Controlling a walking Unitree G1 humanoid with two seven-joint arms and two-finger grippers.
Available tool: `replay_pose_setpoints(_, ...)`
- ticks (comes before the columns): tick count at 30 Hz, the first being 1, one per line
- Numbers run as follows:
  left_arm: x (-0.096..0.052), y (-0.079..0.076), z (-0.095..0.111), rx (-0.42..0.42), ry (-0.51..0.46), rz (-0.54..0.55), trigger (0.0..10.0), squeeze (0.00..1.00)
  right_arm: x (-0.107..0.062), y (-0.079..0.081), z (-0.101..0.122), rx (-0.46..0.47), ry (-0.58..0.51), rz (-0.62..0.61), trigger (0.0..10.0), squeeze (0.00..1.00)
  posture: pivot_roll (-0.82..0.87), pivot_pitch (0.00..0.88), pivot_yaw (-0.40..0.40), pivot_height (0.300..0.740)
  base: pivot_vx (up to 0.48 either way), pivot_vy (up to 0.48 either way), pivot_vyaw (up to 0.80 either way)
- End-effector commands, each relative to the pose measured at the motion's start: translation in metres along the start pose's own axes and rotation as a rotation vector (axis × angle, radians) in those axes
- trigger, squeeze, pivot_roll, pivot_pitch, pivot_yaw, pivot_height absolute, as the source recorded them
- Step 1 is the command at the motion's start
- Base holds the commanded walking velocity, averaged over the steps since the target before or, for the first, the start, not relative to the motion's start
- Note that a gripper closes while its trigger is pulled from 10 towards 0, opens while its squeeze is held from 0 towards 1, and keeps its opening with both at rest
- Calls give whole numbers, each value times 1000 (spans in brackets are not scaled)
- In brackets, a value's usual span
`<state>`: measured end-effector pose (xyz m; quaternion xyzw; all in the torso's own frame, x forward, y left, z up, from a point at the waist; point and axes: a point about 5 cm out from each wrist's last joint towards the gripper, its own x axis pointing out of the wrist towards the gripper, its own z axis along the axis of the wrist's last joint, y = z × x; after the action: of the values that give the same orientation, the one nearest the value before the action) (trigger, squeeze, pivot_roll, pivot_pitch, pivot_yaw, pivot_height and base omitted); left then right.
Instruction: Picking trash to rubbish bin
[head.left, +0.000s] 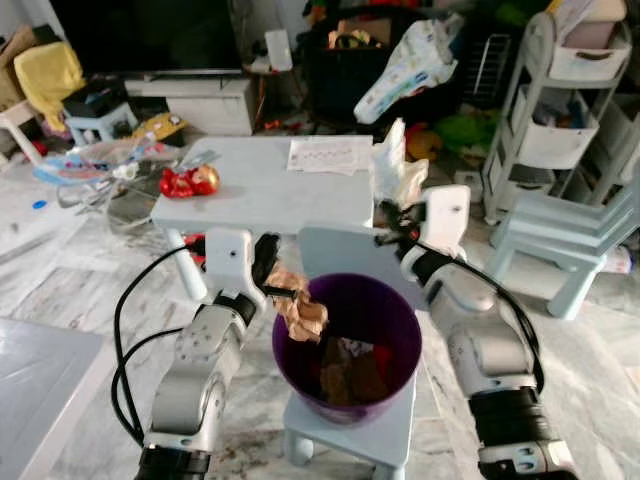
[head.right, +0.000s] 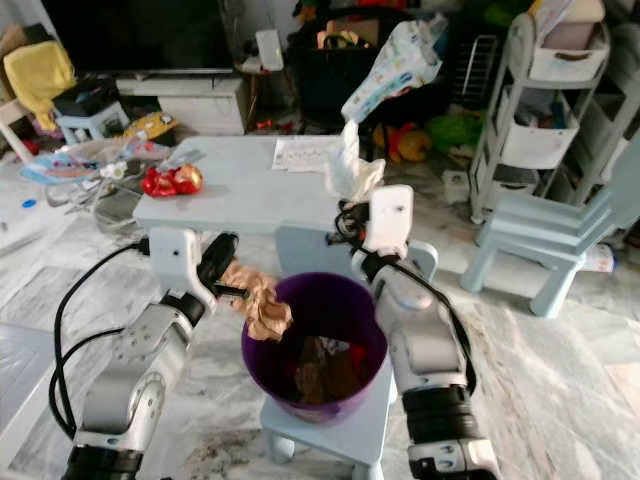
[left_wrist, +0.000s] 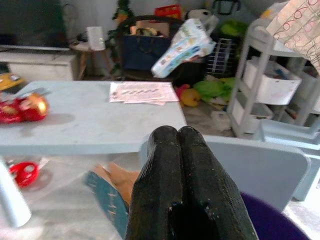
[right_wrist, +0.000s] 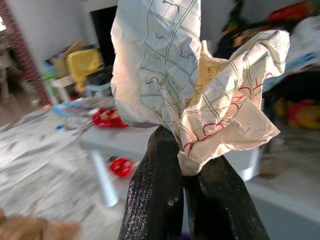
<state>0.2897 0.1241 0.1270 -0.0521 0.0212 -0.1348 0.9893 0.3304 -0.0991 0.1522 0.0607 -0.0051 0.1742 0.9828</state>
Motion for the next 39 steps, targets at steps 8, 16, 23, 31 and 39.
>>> replay_pose_setpoints(8,-21,19,-34,111,95,55,1804,0,-9,4,-42,85,176,25,0,0,-30,47,56,740,0,0,0)
replay_pose_setpoints(16,-44,27,-46,116,144,19,549,0,-21,12,-82,115,378,86,0,0,-7,57,57,740,0,0,0)
replay_pose_setpoints(23,-53,27,-42,107,143,-38,0,0,-34,4,-116,102,596,36,0,0,4,62,62,740,0,0,0)
replay_pose_setpoints(31,-65,29,-45,110,180,-84,0,0,-49,-11,-130,131,669,-73,980,0,13,69,62,740,0,0,0)
replay_pose_setpoints(39,-62,23,-42,117,179,-119,0,0,-45,-9,-133,126,661,-64,10000,1000,14,72,72,740,0,0,0)
